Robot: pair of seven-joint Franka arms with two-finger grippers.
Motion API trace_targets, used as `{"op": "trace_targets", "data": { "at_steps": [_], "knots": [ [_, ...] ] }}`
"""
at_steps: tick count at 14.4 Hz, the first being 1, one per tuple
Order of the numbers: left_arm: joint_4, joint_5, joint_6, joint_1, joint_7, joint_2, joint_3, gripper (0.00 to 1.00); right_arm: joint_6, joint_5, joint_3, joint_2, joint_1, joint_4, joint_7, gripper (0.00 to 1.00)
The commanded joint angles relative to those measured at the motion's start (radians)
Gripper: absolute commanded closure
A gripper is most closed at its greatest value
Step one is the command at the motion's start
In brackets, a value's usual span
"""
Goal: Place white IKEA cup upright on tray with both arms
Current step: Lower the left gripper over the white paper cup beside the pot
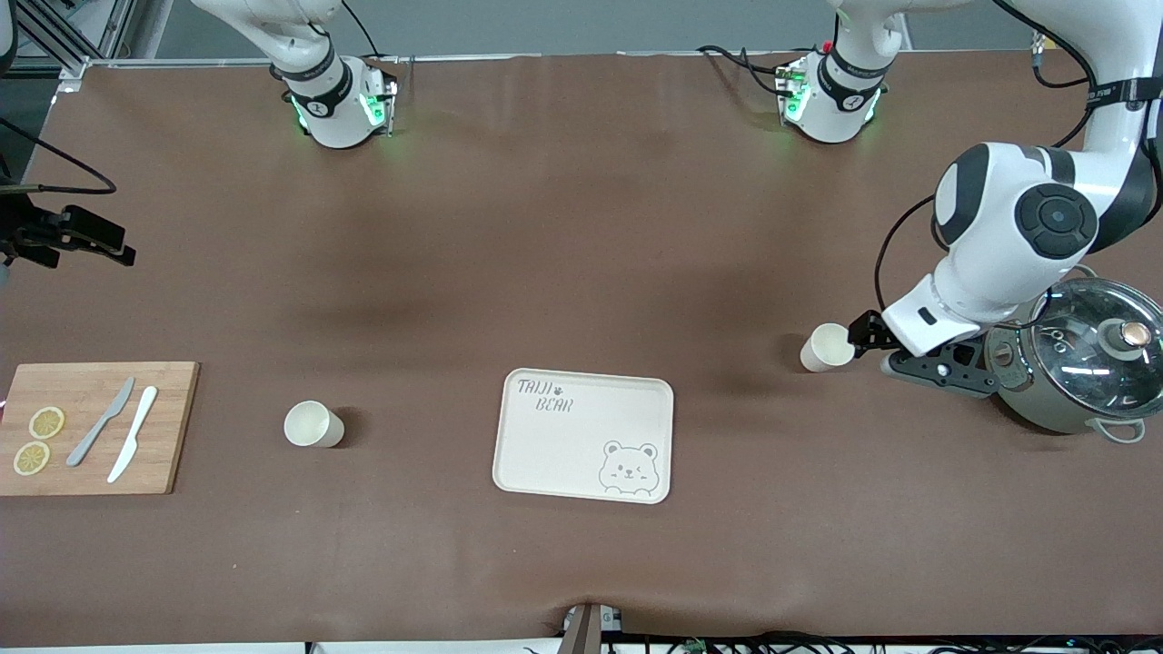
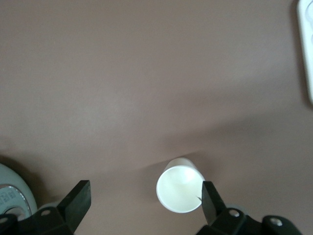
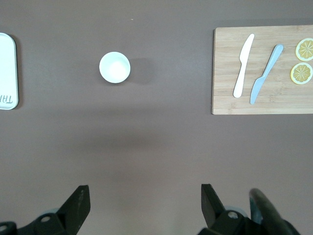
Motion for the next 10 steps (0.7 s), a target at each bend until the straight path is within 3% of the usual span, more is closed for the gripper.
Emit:
{"op": "trace_targets", "data": {
  "at_steps": [1, 6, 10],
  "knots": [
    [-0.151, -0.057, 0.114, 0.038, 0.067, -0.069, -0.011, 0.00, -0.002, -0.001, 0.001, 0.005, 0.002, 0.008, 0.012, 0.00],
    [-0.288, -0.082, 0.279, 0.040, 0.078, -0.066, -0.010, 0.00, -0.004, -0.001, 0.001, 0.005, 0.002, 0.006, 0.012, 0.00],
    [-0.325, -0.082, 0.379, 0.055, 0.098, -0.026, -0.010, 0.00, -0.004, -0.001, 0.001, 0.006, 0.001, 0.006, 0.012, 0.00]
  ]
}}
